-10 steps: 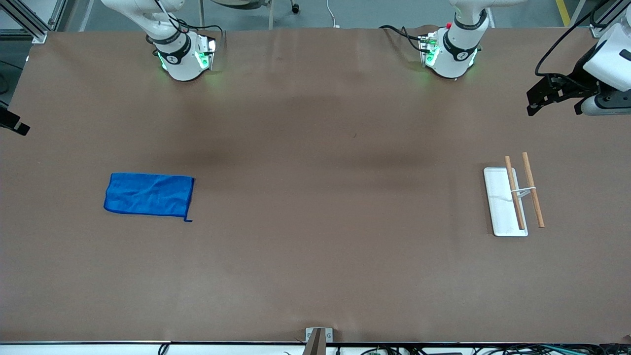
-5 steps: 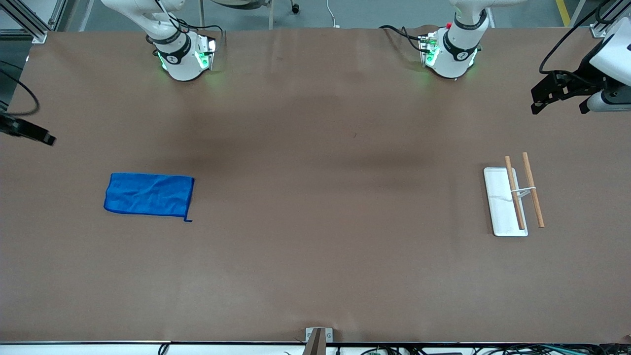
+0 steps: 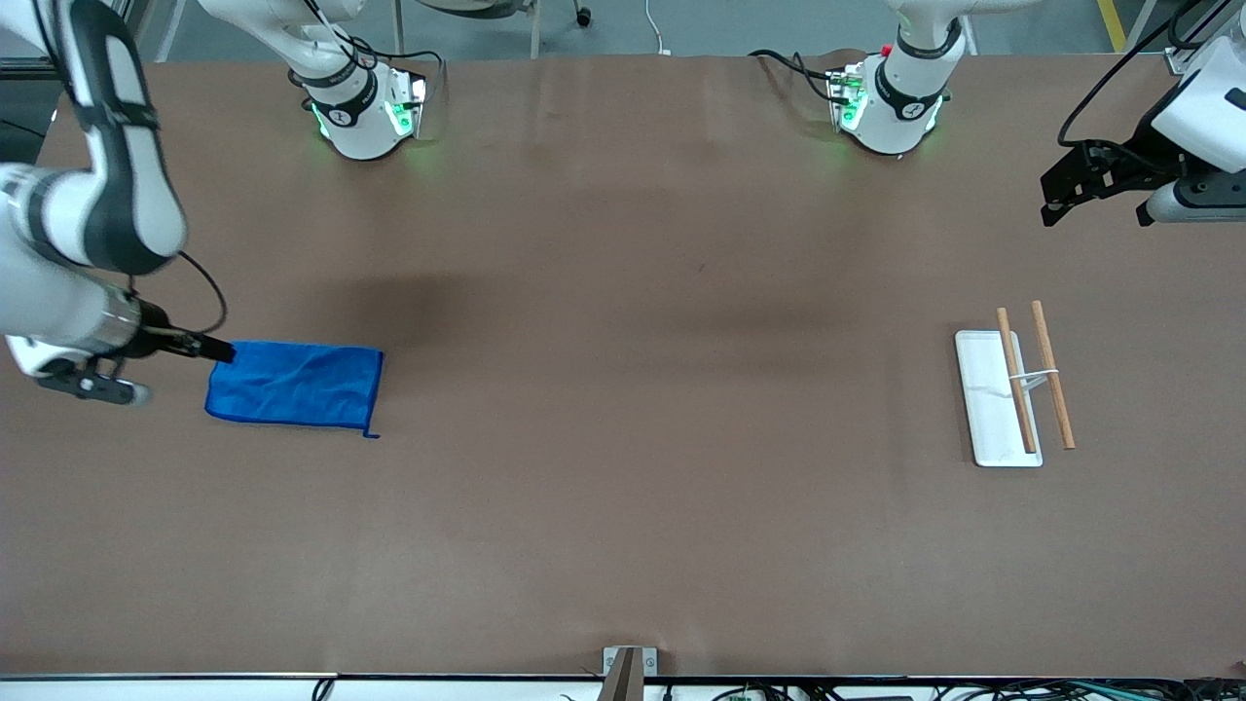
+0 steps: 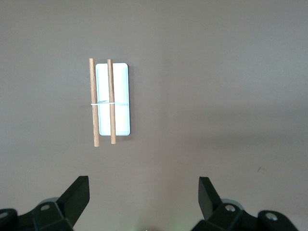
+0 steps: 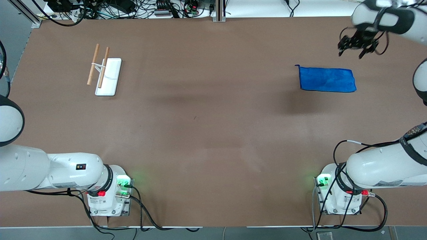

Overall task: Right arm passes towel to left arm to hang
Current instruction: 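Lower the right gripper onto the blue towel's edge, then close the right gripper on the towel while the left gripper lowers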

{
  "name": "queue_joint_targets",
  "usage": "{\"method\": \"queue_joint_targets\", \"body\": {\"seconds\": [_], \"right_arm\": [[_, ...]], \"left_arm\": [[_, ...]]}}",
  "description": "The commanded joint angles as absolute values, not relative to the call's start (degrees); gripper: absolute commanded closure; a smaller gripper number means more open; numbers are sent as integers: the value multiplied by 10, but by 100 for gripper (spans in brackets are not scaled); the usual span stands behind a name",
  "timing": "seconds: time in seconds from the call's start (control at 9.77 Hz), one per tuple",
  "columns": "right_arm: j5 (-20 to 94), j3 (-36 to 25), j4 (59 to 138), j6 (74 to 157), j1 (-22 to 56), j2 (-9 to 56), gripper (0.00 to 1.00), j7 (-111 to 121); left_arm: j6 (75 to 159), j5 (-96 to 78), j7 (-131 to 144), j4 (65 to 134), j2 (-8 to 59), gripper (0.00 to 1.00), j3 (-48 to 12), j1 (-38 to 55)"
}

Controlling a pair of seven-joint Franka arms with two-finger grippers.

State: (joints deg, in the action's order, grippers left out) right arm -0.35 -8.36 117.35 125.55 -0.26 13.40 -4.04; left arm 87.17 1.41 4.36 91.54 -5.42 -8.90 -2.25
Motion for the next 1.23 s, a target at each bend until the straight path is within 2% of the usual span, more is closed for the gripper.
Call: {"method": "queue_joint_targets", "body": {"seconds": [0.0,0.1,0.31,0.72,0.92,1.02,1.13], "right_arm": [[-11,-88,1241,1392,14,168,0,-37],[-11,-89,1243,1410,23,191,0,-31],[-11,-88,1272,1515,3,227,1,35],[-11,-86,1283,1534,2,240,15,40],[-9,-84,1283,1537,1,250,29,40],[-9,-83,1282,1537,1,250,42,40],[-8,-83,1283,1541,2,250,61,39]], "left_arm": [[859,12,46,918,-45,0,-96,-21],[853,12,45,918,-45,0,-97,-21],[852,11,46,915,-44,0,-99,-20],[850,-17,43,915,-43,0,-101,-21],[830,-19,37,918,-40,0,-103,-20],[844,-42,37,917,-28,0,-103,-19],[861,-51,36,917,-26,0,-102,-19]]}}
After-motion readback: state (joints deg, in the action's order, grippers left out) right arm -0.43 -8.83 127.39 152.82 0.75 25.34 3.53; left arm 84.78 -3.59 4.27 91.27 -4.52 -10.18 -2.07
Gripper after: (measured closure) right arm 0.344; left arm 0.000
